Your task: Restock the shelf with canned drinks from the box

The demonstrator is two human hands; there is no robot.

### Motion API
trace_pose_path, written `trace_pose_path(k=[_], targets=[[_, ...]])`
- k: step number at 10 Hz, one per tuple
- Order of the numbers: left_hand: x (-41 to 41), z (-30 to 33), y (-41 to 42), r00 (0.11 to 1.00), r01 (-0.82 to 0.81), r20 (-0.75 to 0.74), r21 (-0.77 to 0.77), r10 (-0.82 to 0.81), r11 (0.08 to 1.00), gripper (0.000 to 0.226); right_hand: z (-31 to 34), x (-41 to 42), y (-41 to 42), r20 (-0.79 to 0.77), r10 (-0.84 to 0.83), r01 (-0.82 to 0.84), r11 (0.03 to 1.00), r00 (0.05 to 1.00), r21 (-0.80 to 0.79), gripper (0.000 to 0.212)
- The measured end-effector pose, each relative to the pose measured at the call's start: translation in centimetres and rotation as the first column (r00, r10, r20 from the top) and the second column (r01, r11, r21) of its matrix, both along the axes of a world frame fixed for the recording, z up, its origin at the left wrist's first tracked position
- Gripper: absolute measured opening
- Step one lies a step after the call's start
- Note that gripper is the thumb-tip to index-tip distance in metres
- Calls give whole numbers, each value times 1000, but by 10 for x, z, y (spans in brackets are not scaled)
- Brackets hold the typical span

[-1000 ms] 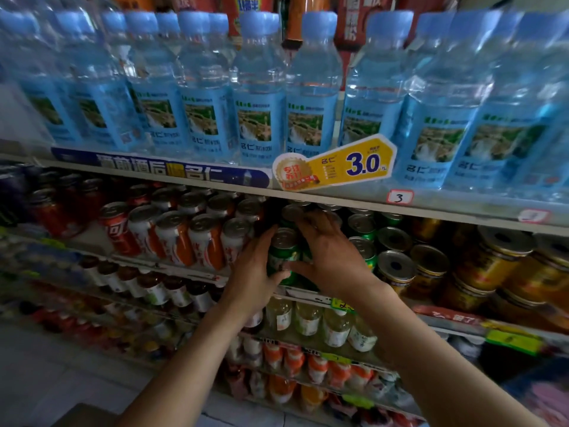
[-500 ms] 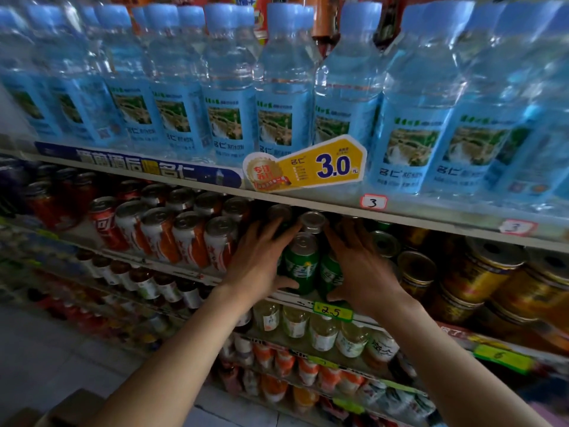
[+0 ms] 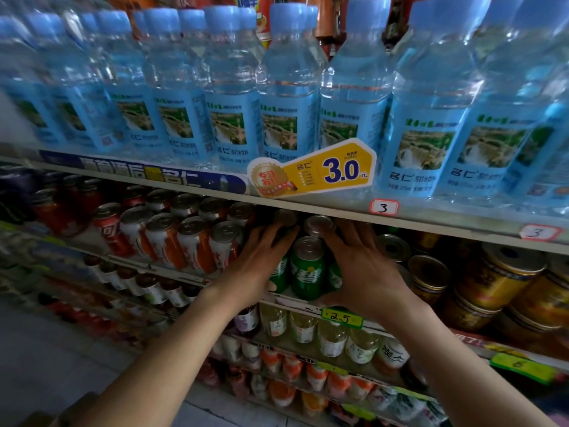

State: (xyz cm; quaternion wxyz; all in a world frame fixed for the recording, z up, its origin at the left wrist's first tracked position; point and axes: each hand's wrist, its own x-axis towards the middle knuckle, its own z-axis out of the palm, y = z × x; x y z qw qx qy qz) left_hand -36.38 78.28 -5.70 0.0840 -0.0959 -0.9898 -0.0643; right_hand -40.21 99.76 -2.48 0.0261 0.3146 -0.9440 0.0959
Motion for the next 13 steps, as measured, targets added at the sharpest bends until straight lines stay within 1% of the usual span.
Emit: trace_pose_path(k=[1,2,3,4,5,6,9,10,11,12,13], targets=[[-1,-3,-1,1000,5,-8,44,-5,999,120,-8,2,-15,-76,40,-38,999,996,27,120],[-3,-2,-1,1000,11,-17,79,-10,997,120,-16,-1,-19,-153,5,3,999,988,53,108],[-5,1,-1,1000,14,-15,71,-13,997,121,-19,-4,-19,-177,1,12,997,984,71,104],[-2,5,2,1000,4,-6,6,-4,1000,121,-20,-2,-22,-182,13,6,994,983,106,105],[-1,12,5,999,-24,19,-67,25,997,126,-19,-1,-26,-203,5,23,990,979,139,114],[-7,16,7,997,-48,58,-104,54,993,122,-18,-6,-29,-190,-25,56,986,982,159,119],[-11,12,4,996,-50,69,-107,58,993,123,-20,-10,-29,-177,-24,50,988,984,144,117],[-8,9,4,998,-28,50,-75,32,997,123,-16,-10,-27,-122,-14,28,993,992,112,123],[2,12,4,999,22,-45,-11,-22,1000,122,-6,-4,-22,-117,13,-13,1000,993,2,110],[17,23,5,984,-2,-178,113,22,994,99,1,4,-25,-198,73,-106,981,977,-161,75],[38,34,-2,950,-72,-284,212,132,975,57,5,11,-33,-214,173,-242,903,961,-354,39]])
